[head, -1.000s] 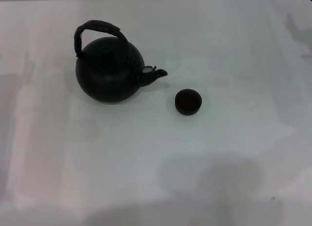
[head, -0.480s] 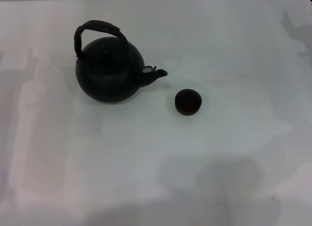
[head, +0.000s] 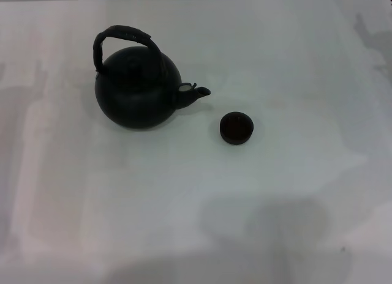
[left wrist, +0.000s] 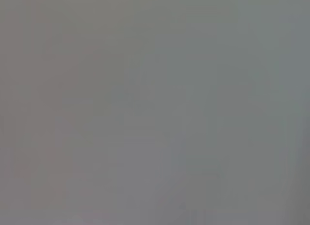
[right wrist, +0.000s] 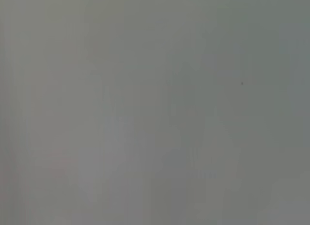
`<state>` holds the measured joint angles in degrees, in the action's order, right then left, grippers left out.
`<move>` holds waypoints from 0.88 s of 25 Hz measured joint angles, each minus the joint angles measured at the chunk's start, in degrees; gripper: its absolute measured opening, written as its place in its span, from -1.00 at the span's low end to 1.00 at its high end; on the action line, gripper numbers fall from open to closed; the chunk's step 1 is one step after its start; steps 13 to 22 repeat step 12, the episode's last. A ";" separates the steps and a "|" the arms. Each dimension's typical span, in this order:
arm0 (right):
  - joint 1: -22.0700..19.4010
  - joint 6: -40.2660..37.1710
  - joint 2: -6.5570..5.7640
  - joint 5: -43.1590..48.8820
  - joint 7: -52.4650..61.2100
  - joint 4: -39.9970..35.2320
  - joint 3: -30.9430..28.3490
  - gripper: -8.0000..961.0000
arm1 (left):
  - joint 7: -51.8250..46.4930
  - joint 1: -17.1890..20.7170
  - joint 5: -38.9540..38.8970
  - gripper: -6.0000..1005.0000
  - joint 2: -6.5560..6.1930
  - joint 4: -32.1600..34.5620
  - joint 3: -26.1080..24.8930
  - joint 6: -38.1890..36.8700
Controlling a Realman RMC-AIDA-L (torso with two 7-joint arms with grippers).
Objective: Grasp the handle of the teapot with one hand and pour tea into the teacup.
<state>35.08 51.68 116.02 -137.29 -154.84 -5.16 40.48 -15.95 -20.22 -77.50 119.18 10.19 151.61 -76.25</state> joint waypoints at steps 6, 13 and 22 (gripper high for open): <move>-0.01 0.08 0.05 -0.07 -0.02 0.36 -0.13 0.78 | -0.10 0.01 -0.03 0.54 -0.01 -0.13 0.00 0.00; -0.01 0.13 0.16 -0.08 0.09 0.47 -0.06 0.78 | -0.12 0.01 -0.02 0.54 -0.09 -0.18 0.00 -0.03; -0.01 0.13 0.16 -0.08 0.09 0.47 -0.06 0.78 | -0.12 0.01 -0.02 0.54 -0.09 -0.18 0.00 -0.03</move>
